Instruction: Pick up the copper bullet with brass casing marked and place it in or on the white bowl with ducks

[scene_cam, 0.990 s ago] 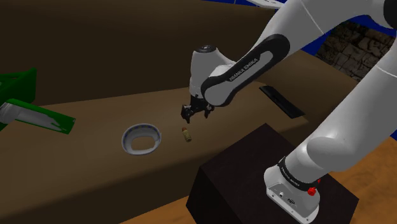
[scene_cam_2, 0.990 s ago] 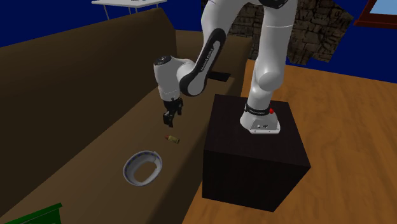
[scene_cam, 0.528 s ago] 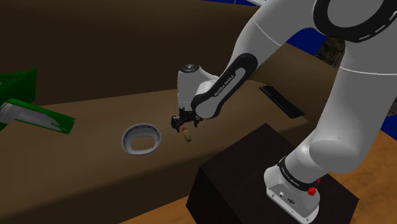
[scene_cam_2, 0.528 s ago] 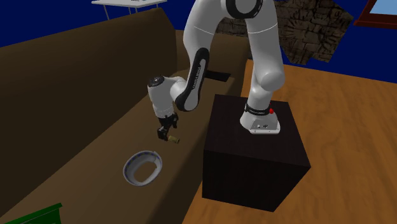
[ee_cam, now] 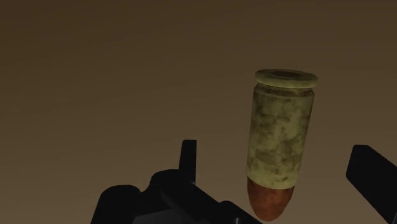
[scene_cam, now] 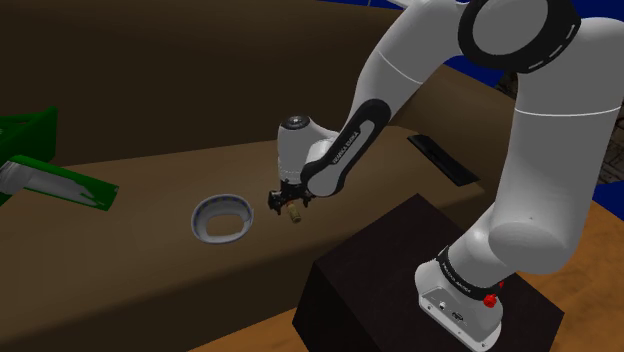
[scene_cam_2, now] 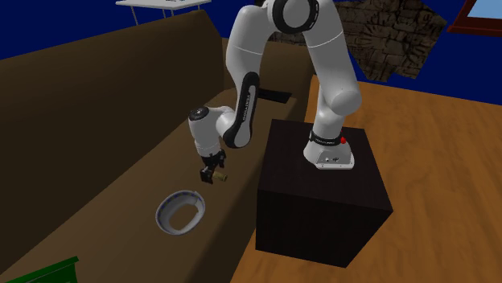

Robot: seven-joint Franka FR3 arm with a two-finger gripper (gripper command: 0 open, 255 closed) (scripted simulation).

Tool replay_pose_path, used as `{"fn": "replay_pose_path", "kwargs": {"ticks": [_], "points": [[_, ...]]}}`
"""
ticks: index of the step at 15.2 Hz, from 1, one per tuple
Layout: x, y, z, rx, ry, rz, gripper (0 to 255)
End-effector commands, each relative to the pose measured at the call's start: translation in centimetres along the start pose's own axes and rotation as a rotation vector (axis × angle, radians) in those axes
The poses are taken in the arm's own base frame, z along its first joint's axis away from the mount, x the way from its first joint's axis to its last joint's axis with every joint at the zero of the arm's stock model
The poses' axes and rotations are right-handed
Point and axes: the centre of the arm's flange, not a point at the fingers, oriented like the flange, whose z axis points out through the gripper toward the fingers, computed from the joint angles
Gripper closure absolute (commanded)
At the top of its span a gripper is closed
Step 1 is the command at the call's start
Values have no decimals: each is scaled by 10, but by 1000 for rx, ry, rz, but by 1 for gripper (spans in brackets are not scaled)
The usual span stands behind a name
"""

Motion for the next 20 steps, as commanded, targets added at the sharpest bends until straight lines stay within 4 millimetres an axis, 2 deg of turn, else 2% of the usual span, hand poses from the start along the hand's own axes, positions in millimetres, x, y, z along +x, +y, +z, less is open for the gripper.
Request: {"fn": "replay_pose_path", "kwargs": {"ticks": [1, 6, 7, 16, 20], "points": [[0, -1, 2, 0, 0, 0, 0], [0, -1, 2, 0, 0, 0, 0], [0, -1, 2, 0, 0, 0, 255], [0, -1, 2, 0, 0, 0, 255], [-1, 1, -19, 0, 0, 0, 255]]}}
